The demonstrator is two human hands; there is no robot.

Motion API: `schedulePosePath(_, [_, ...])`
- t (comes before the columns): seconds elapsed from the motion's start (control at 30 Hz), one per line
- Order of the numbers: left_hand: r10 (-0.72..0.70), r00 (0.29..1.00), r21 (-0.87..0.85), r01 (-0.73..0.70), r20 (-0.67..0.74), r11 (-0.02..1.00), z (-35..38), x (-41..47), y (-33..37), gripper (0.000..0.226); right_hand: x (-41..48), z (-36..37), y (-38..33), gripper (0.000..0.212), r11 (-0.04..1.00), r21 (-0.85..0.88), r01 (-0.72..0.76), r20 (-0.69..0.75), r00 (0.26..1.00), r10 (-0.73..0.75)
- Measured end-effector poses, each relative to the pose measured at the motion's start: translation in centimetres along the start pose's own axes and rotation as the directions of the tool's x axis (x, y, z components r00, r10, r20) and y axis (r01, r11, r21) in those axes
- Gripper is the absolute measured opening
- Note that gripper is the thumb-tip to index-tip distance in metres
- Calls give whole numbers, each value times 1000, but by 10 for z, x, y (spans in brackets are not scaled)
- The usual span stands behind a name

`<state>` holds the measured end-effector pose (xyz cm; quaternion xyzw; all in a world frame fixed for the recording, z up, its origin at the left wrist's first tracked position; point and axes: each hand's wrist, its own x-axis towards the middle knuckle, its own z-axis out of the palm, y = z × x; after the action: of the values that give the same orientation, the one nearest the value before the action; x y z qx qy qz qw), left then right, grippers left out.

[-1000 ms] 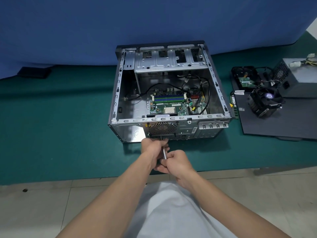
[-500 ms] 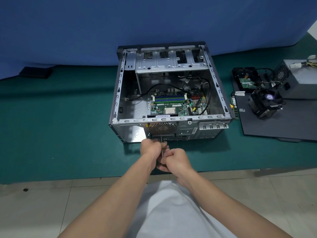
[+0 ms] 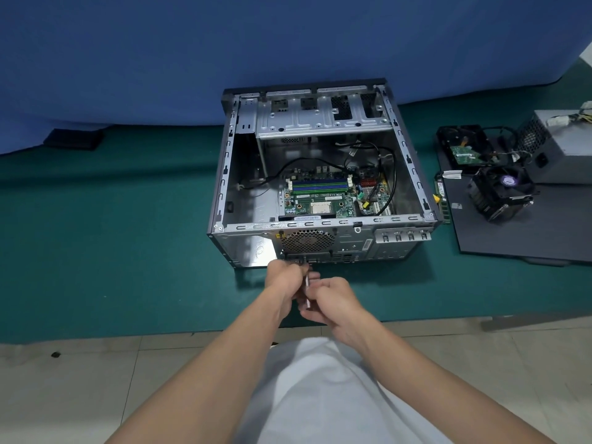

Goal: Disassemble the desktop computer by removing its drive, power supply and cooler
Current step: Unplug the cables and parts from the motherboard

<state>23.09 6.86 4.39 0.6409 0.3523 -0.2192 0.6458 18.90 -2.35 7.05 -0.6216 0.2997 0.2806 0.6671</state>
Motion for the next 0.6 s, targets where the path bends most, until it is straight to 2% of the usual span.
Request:
schedulePosePath(0.1, [-9, 1000, 0, 9, 7, 1000, -2, -1, -2, 8, 0, 2, 0, 19, 999, 36, -5, -19, 1000, 5])
schedulePosePath(0.23, [23, 997, -3, -24, -74, 1000, -3, 0, -2, 15, 3, 1, 2, 10, 998, -56, 13, -139, 990, -21])
schedulePosePath(0.3, [21, 997, -7, -22, -69, 1000, -1, 0, 0, 8, 4, 0, 2, 6, 999, -42, -2, -80, 997, -1])
schedulePosePath(0.4, [-14, 1000, -52, 13, -17, 999, 0, -1, 1, 8, 3, 2, 2, 17, 999, 34, -36, 58, 998, 34])
schedulePosePath(0.5, [-19, 999, -52, 21, 31, 998, -1, -2, -2, 8, 5, 4, 3, 14, 1000, 8, -3, -24, 1000, 3])
schedulePosePath(0.6, [11, 1000, -1, -11, -6, 1000, 0, -2, -4, 11, 7, 3, 6, 16, 995, -101, 13, -125, 992, -25])
